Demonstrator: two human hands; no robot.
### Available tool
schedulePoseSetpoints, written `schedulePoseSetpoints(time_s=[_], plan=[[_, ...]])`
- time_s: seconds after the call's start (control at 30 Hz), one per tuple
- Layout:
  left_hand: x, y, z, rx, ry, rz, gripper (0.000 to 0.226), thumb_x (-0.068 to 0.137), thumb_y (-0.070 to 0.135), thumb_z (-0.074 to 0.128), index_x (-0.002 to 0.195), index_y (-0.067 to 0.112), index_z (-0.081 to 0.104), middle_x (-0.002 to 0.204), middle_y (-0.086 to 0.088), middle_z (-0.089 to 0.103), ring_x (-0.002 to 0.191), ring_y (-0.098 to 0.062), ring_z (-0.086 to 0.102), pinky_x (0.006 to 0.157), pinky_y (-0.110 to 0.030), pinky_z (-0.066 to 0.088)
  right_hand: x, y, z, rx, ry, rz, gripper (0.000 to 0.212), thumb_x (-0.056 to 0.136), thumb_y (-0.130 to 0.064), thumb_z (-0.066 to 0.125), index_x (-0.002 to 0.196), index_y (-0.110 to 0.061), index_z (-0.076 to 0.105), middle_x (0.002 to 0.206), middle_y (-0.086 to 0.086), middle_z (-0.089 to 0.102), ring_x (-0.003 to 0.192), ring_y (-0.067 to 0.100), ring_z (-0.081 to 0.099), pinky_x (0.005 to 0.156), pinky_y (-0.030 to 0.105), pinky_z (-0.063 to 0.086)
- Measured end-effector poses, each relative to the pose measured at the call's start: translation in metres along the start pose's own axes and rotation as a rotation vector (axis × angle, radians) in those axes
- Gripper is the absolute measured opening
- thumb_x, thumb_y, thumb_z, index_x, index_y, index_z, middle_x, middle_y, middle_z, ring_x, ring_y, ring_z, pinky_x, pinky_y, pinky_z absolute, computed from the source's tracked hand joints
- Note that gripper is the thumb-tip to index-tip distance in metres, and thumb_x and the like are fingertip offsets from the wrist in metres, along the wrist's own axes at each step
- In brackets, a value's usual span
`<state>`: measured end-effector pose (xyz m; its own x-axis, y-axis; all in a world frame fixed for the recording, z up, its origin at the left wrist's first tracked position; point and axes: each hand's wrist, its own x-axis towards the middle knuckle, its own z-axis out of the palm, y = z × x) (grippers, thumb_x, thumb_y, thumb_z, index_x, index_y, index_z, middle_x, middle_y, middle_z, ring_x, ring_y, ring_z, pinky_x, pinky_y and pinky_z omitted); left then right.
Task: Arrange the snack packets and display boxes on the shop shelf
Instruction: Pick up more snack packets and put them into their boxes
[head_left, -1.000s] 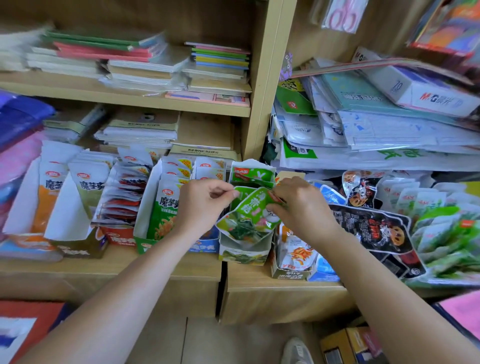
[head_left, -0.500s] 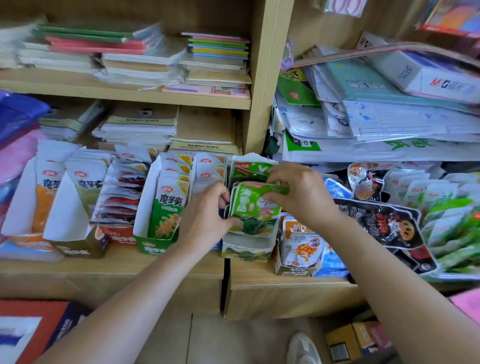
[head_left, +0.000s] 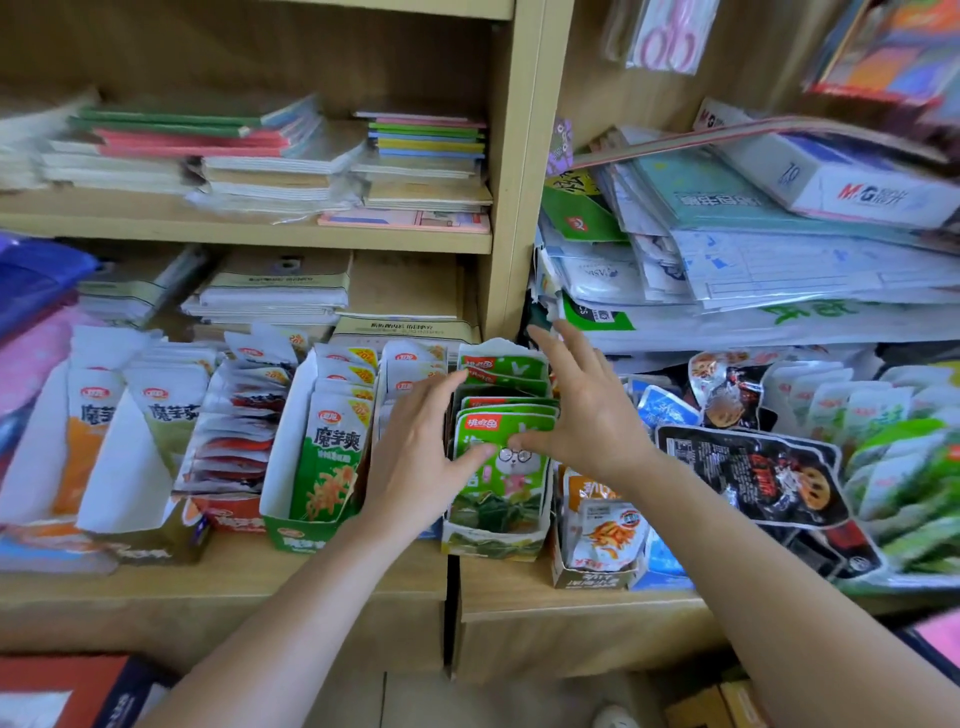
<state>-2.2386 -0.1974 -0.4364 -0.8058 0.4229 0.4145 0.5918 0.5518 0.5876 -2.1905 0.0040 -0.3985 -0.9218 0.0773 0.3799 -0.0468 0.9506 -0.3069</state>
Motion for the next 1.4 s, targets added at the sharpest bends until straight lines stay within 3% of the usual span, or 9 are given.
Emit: schedulePoseSetpoints(time_s=[0.07, 0.2, 0.47, 0.57, 0.63, 0.83, 1.07, 1.2, 1.4], plan=[[0.004, 0.002, 0.004, -0.022, 0.005, -0.027, 0.080, 0.081, 0.045, 0.080, 0.149, 0.031, 0.040, 0.143, 0.012, 0.047, 0.128, -0.010, 0.050, 0.097, -0.025, 0.045, 0.009, 0.004, -0.003, 0.051, -0.093, 0.023, 0.105, 0.066, -0.059, 0.083, 0.152, -0.023, 0.034, 0.155, 0.003, 0.039, 0.143, 0.028, 0.033, 0.117, 0.052, 0.026], [0.009, 0.004, 0.008, -0.013, 0.064, -0.086, 0.071, 0.077, 0.043, 0.083, 0.138, 0.030, 0.047, 0.131, 0.013, 0.050, 0.101, -0.012, 0.062, 0.078, -0.034, 0.054, 0.027, 0.011, -0.002, 0.199, -0.102, 0.087, 0.075, 0.069, -0.057, 0.081, 0.134, -0.026, 0.057, 0.126, -0.004, 0.065, 0.114, 0.019, 0.060, 0.103, 0.051, 0.042], [0.017, -0.014, -0.010, -0.100, -0.025, -0.088, 0.038, 0.078, 0.035, 0.085, 0.103, 0.030, 0.057, 0.096, 0.013, 0.062, 0.067, -0.006, 0.066, 0.065, -0.031, 0.056, 0.021, 0.014, 0.011, 0.212, 0.016, -0.047, 0.047, 0.076, -0.035, 0.084, 0.118, -0.028, 0.064, 0.120, -0.005, 0.065, 0.105, 0.018, 0.063, 0.092, 0.053, 0.048], [0.017, -0.023, -0.024, -0.033, -0.039, -0.004, 0.029, 0.075, 0.030, 0.087, 0.090, 0.030, 0.062, 0.091, 0.015, 0.064, 0.067, -0.001, 0.066, 0.063, -0.021, 0.051, 0.016, 0.018, 0.008, 0.243, -0.032, -0.044, 0.048, 0.074, -0.030, 0.086, 0.117, -0.029, 0.062, 0.138, 0.005, 0.059, 0.126, 0.021, 0.056, 0.099, 0.054, 0.044], [0.015, -0.023, -0.026, 0.006, -0.044, 0.026, 0.021, 0.075, 0.031, 0.087, 0.088, 0.028, 0.070, 0.088, 0.015, 0.066, 0.068, 0.001, 0.064, 0.062, -0.015, 0.046, 0.015, 0.019, 0.005, 0.263, -0.051, -0.016, 0.051, 0.073, -0.033, 0.087, 0.114, -0.033, 0.056, 0.132, 0.003, 0.063, 0.110, 0.020, 0.062, 0.092, 0.048, 0.050], [0.014, -0.019, -0.027, 0.088, -0.048, 0.163, 0.003, 0.082, 0.026, 0.082, 0.082, 0.024, 0.080, 0.089, 0.013, 0.062, 0.064, -0.006, 0.062, 0.062, -0.030, 0.053, 0.013, 0.020, 0.003, 0.247, -0.054, -0.053, 0.056, 0.071, -0.039, 0.086, 0.119, -0.035, 0.057, 0.150, -0.005, 0.046, 0.126, 0.017, 0.053, 0.103, 0.057, 0.041], [0.022, -0.019, -0.023, 0.002, -0.075, 0.080, 0.006, 0.093, 0.022, 0.068, 0.087, 0.022, 0.069, 0.085, 0.015, 0.064, 0.076, -0.006, 0.063, 0.071, -0.040, 0.055, 0.006, 0.024, 0.000, 0.233, -0.033, -0.105, 0.048, 0.072, -0.054, 0.076, 0.115, -0.037, 0.062, 0.140, -0.010, 0.055, 0.124, 0.018, 0.055, 0.099, 0.059, 0.041], [0.036, -0.010, -0.023, -0.162, 0.109, 0.009, 0.003, 0.094, 0.020, 0.068, 0.092, 0.020, 0.070, 0.080, 0.013, 0.070, 0.074, -0.005, 0.067, 0.068, -0.036, 0.056, 0.002, 0.019, -0.004, 0.207, 0.014, -0.074, 0.047, 0.075, -0.037, 0.084, 0.118, -0.027, 0.067, 0.132, -0.009, 0.060, 0.124, 0.016, 0.047, 0.099, 0.049, 0.034], [0.045, -0.011, -0.010, -0.397, 0.130, -0.142, 0.004, 0.089, 0.017, 0.074, 0.090, 0.019, 0.077, 0.078, 0.014, 0.071, 0.073, -0.013, 0.071, 0.069, -0.045, 0.061, 0.009, 0.008, 0.003, 0.220, 0.049, -0.039, 0.034, 0.083, -0.018, 0.079, 0.116, -0.015, 0.071, 0.107, 0.000, 0.065, 0.098, 0.018, 0.062, 0.084, 0.033, 0.050]])
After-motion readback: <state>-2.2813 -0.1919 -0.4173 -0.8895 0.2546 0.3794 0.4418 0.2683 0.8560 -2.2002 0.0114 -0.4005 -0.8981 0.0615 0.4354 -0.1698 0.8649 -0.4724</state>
